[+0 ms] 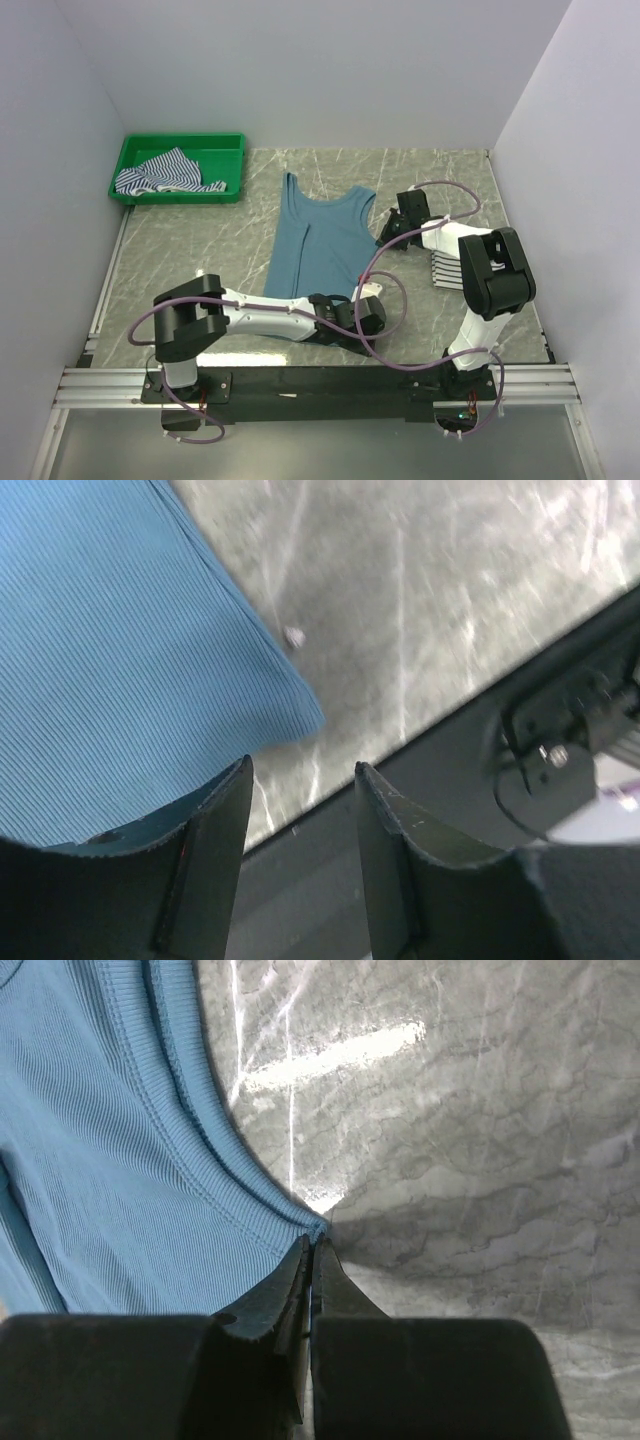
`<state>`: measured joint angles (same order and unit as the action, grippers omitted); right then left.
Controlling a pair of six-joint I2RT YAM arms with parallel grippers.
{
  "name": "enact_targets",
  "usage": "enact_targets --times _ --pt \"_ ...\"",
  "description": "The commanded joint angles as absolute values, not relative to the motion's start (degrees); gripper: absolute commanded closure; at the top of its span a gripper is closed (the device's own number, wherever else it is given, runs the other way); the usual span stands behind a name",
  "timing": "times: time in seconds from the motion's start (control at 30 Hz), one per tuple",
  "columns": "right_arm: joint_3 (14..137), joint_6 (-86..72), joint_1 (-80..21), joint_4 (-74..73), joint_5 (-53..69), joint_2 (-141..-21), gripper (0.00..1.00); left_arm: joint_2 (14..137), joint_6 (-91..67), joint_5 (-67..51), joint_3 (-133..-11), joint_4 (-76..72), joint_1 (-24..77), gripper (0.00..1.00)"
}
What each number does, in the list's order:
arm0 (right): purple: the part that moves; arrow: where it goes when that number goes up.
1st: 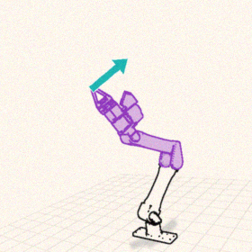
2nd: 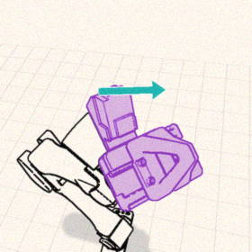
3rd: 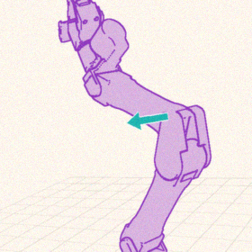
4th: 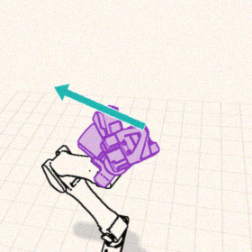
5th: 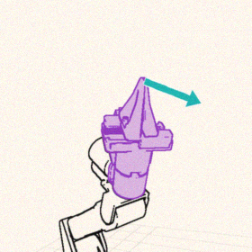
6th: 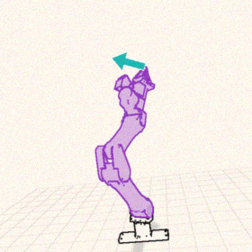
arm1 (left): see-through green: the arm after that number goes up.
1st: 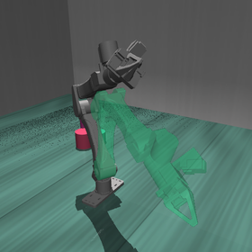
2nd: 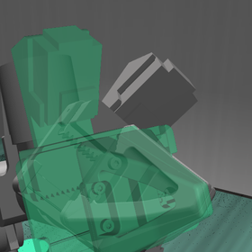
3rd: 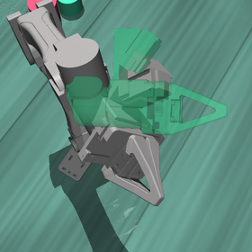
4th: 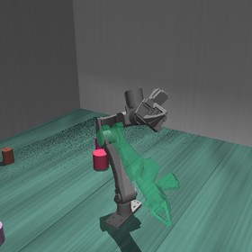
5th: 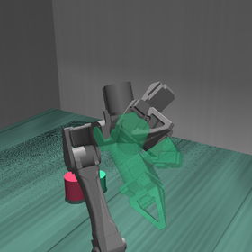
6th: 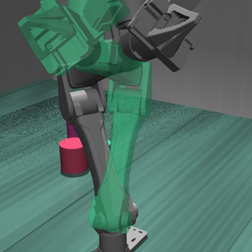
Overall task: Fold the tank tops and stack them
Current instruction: Fold the tank top
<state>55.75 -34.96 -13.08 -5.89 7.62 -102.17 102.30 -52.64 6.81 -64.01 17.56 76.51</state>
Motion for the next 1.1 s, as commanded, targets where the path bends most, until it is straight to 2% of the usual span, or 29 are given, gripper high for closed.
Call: enact_targets --times 0.0,0.37,0.77,0.9,0.93,0.97,1.0,1.07 --pt "54.3 -34.7 -12.3 -6.4 6.2 -99.7 1.0 103.5 -51.9 14.1 -67.7 20.1 77.0 0.5" --pt "55.0 -34.5 -11.9 -6.3 7.0 -100.3 1.0 108.8 -50.1 20.1 -74.2 24.4 79.0 0.55" --pt "55.9 -34.8 -11.7 -6.4 7.6 -100.9 1.0 112.5 -50.5 24.3 -76.4 26.7 81.7 0.69" --pt "56.4 -34.6 -11.8 -7.0 7.5 -100.5 1.0 114.4 -50.2 25.4 -78.0 28.6 82.5 0.79" --pt "56.4 -34.5 -11.7 -7.1 7.4 -100.2 1.0 114.7 -50.4 25.8 -78.4 29.3 82.7 0.83" --pt "56.7 -34.5 -11.7 -7.2 7.0 -99.9 1.0 114.3 -50.5 26.1 -78.4 29.5 82.8 0.94" --pt "56.7 -34.3 -11.7 -7.7 7.0 -99.7 1.0 113.2 -50.5 26.3 -78.2 29.3 82.9 0.98" --pt "57.4 -34.0 -11.8 -8.4 6.1 -99.0 1.0 111.2 -50.2 25.4 -76.6 26.7 82.9 0.99"
